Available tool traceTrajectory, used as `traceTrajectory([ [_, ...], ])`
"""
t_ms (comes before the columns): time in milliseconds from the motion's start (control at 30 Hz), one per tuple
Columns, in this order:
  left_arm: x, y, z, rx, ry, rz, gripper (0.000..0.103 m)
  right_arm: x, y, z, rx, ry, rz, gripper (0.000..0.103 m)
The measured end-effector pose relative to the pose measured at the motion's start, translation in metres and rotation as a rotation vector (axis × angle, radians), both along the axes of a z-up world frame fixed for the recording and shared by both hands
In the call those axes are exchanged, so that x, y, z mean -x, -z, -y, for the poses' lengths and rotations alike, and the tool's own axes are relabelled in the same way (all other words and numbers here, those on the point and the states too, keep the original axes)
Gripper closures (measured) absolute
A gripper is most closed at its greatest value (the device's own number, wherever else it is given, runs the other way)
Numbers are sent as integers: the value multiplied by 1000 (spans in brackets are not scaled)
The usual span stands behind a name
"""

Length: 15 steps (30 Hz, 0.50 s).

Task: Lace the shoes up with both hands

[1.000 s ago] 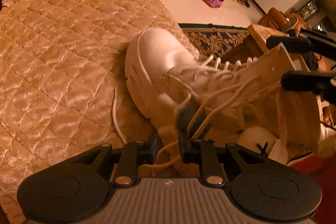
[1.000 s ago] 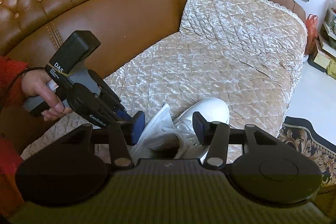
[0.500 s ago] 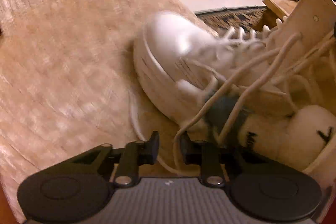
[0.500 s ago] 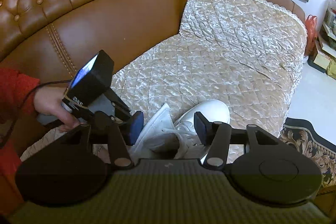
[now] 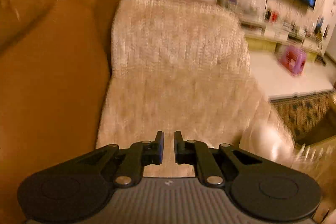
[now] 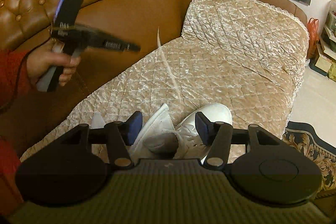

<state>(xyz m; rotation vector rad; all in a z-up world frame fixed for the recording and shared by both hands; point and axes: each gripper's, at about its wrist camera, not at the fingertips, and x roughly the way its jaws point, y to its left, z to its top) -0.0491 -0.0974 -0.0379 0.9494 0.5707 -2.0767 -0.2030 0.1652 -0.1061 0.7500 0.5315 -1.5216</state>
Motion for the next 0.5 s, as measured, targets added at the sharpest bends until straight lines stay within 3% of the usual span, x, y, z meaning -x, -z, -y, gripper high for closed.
traceTrajectory([
  [167,-8,40,10,-207,-127,-19,83,-1,1,1,1,-2,-7,39],
  [333,12,60,6,-322,-140,-78,79,-4,1,0,1,-7,-19,38],
  [400,22,66,2,-308,-105,-74,76,-3,2,0,4,-2,-13,38],
  [500,37,63,-4,-218,67,-15,76,-2,2,0,7,-4,-11,37],
])
